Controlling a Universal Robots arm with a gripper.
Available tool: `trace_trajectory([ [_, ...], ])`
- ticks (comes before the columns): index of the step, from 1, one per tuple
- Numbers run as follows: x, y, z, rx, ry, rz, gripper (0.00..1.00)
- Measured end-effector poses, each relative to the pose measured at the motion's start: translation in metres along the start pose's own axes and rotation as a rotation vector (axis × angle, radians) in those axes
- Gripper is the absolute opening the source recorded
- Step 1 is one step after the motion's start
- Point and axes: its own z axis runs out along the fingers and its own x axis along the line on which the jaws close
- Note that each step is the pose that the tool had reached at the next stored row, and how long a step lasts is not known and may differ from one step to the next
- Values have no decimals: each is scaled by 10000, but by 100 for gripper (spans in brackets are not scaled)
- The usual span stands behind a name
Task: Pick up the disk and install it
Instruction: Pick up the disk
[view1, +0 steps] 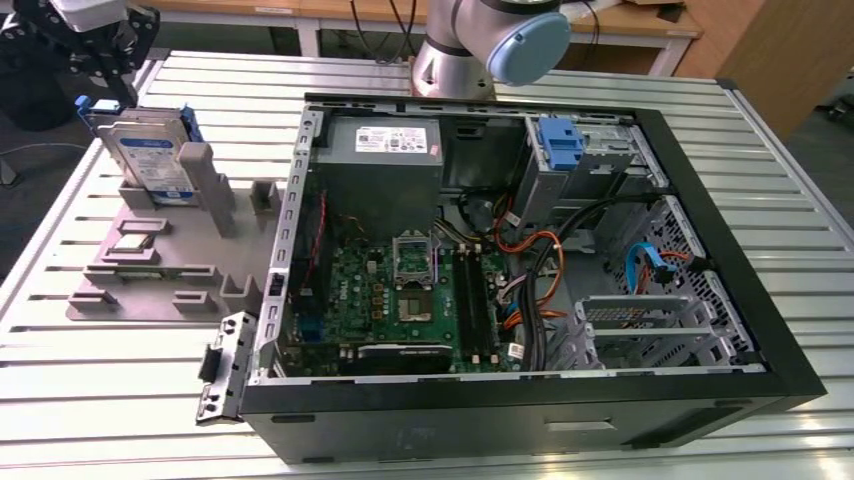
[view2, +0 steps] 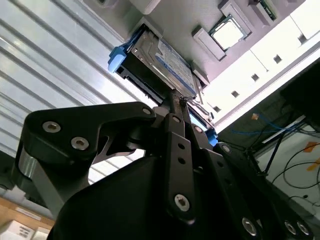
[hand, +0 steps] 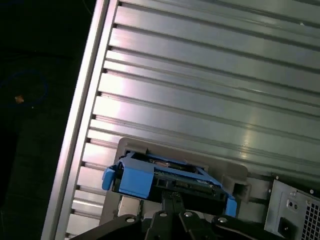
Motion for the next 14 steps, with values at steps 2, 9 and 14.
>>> trace_trajectory([
  [2,0,0,1,-9,16,-360,11],
  [9,0,0,3,-40,72,-1614,11],
  [14,0,0,4,-63,112,-2520,11],
])
